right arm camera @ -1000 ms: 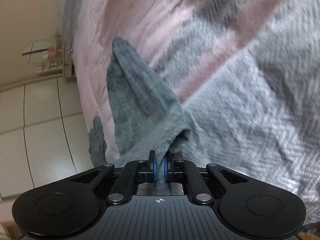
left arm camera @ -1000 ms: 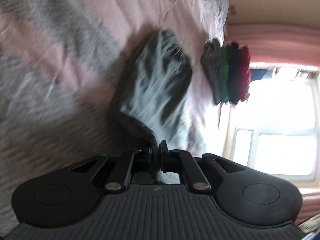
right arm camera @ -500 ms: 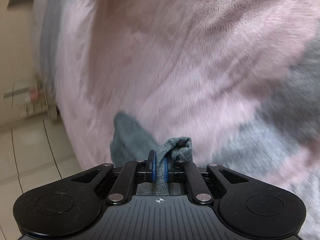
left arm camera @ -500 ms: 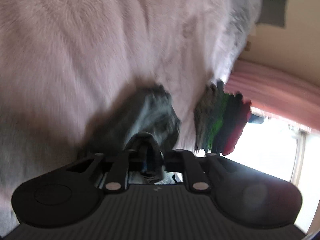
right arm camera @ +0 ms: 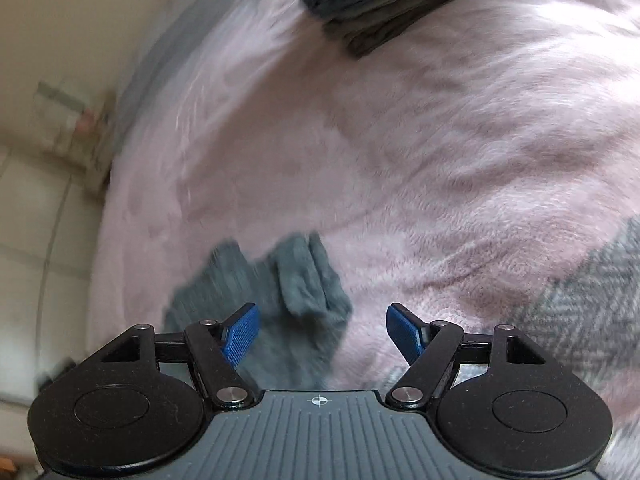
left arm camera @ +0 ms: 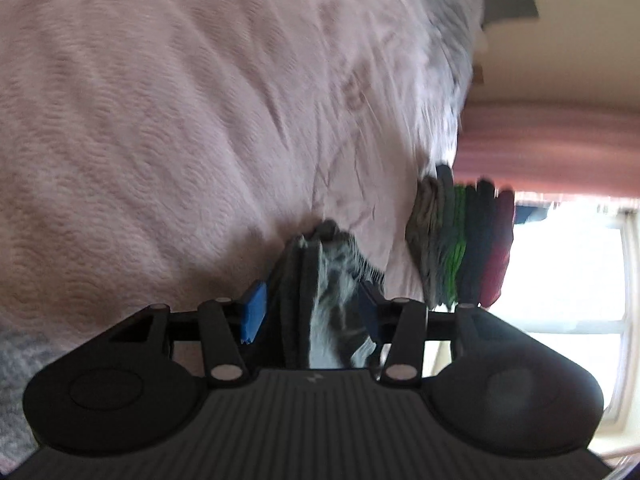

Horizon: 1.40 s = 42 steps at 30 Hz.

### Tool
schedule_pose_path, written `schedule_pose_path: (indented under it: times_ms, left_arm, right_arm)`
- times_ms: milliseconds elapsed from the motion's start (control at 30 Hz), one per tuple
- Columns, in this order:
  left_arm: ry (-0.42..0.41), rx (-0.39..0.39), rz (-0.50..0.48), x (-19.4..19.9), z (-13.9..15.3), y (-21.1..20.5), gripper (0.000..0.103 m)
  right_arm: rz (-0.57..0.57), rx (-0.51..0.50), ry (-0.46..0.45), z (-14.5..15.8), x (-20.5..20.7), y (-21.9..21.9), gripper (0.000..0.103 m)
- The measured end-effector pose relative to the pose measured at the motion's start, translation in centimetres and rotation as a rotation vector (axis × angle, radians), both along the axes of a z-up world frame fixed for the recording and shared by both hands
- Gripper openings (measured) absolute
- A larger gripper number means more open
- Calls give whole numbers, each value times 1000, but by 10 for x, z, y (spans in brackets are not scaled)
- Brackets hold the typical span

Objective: Fold clothes

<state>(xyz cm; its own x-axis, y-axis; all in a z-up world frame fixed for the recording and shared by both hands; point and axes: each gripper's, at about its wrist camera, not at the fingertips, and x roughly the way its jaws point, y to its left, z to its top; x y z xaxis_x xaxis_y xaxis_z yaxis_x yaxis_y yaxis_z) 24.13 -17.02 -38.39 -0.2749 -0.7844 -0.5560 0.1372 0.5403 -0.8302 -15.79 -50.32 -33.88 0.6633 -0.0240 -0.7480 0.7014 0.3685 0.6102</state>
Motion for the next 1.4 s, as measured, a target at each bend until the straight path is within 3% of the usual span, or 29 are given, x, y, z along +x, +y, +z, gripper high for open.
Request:
schedule_pose_path:
  times_ms: [167,267,333,367,400,667,967,1133,1167,1200,1233,1267,1300,1400]
  left_arm:
    - [-102,19,-67,-16,0,-21,44]
    - [-126,17,-26,-17,-4,-24,33]
    - [-146,2,-21,-16,-3,-26,6]
    - [-158,-1,-24,-16,-2,-27,2]
    - [-173,-2,-28,-16,0,-28,2]
    - [-353,-73,-70,-16,34,-39,1]
    - [-431,-45,-120,-11,25,-68,1]
    - [-439,47,-169,-12,-2,-76,8]
    - [-431,61,-157,-12,-5,-74,11]
    - [-425,72,-141,-12,-6,-71,13]
    - [-420,73,-115,-11,-4,-66,15]
    - [-408,76,-87,-11,-1,-58,22]
    - [-393,86,-57,-11,4,-47,29]
    - [-325,97,30,-19,17,-7,34]
  right_arm:
    - [42,-23,-29,-19,14,-9,74]
    - [53,11,-58,-31,26,-19,74]
    - [95,26,-84,-36,34,-21,35]
    - [104,29,-86,-36,35,-22,12]
    - [113,32,-88,-36,36,-23,6]
    - [106,-94,-182,2,22,-29,5]
    - [87,-122,-124,-10,37,-40,5]
    - [65,-92,-27,-32,46,-40,6]
    - [29,-88,-16,-33,43,-39,24]
    - [-7,-83,-5,-33,40,-38,57]
    - [-43,-79,5,-33,36,-37,71]
    - [-80,-93,-7,-28,29,-34,78]
    - [-95,-85,-20,-24,21,-29,78]
    - [-156,-5,-74,-14,-10,-10,78]
